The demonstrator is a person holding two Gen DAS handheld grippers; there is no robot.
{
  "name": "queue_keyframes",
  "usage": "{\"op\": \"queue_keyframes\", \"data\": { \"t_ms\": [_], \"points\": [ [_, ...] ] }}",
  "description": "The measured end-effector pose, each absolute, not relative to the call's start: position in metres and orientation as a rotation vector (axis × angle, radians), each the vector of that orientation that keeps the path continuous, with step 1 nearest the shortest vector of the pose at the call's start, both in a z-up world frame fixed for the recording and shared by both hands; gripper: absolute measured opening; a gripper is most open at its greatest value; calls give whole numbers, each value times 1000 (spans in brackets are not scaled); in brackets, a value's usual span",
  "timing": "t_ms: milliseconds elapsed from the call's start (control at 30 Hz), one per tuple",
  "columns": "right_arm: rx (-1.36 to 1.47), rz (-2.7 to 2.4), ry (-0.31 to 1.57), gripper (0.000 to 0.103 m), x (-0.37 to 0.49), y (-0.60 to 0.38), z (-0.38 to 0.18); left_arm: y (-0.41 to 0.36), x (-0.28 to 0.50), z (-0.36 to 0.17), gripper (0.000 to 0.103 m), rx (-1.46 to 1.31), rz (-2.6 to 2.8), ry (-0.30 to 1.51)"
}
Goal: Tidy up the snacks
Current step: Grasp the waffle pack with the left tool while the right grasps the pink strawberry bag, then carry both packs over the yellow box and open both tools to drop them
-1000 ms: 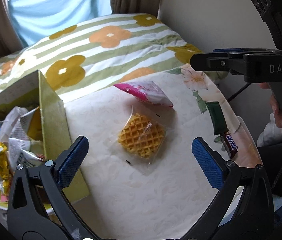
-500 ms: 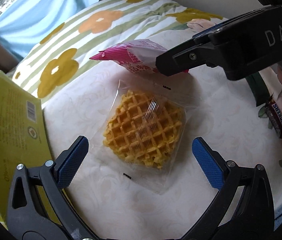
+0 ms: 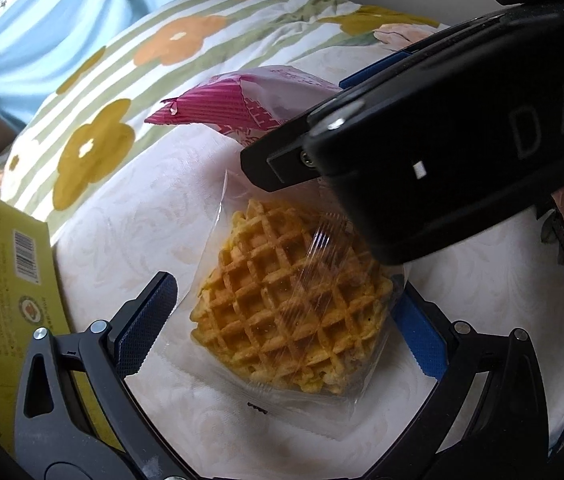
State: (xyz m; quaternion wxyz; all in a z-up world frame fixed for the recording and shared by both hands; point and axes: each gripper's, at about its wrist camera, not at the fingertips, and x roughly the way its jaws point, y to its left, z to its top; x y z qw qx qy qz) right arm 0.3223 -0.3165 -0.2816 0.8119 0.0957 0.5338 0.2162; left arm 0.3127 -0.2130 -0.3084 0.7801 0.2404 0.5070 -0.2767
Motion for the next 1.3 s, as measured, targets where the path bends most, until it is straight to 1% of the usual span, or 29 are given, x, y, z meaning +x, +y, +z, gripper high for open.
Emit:
{"op": "queue_keyframes", "data": {
  "t_ms": [33, 267, 400, 533, 567, 600, 667, 700, 733, 833, 1067, 1300],
  "points": [
    [205, 463, 1139, 87, 324, -316, -283, -213, 313, -309, 102, 515, -604, 1095],
    [210, 451, 1125, 87, 330, -313, -285, -212, 316, -308, 85, 500, -641, 1080],
    [216, 441, 1119, 87, 334, -313, -286, -210, 306, -308, 80, 490, -638, 1077],
    [226, 430, 1117, 87, 338, -314, -287, -203, 302, -304, 79, 480, -636, 1084],
    [230, 431, 1124, 85, 339, -315, -288, -202, 301, -304, 79, 478, -636, 1088],
    [230, 429, 1137, 81, 340, -315, -290, -201, 303, -304, 79, 473, -638, 1091],
    [208, 418, 1138, 69, 342, -315, -290, -195, 310, -300, 79, 461, -640, 1088],
    [193, 411, 1137, 66, 342, -315, -290, -191, 311, -299, 79, 456, -639, 1089],
    [186, 404, 1141, 59, 343, -316, -290, -191, 313, -298, 79, 453, -637, 1091],
    [185, 402, 1135, 53, 342, -321, -289, -187, 316, -295, 79, 445, -627, 1091],
    [195, 395, 1089, 51, 332, -327, -259, -175, 317, -277, 79, 407, -586, 1067],
    [191, 384, 1025, 51, 315, -334, -204, -171, 310, -231, 79, 358, -514, 990]
  ]
}}
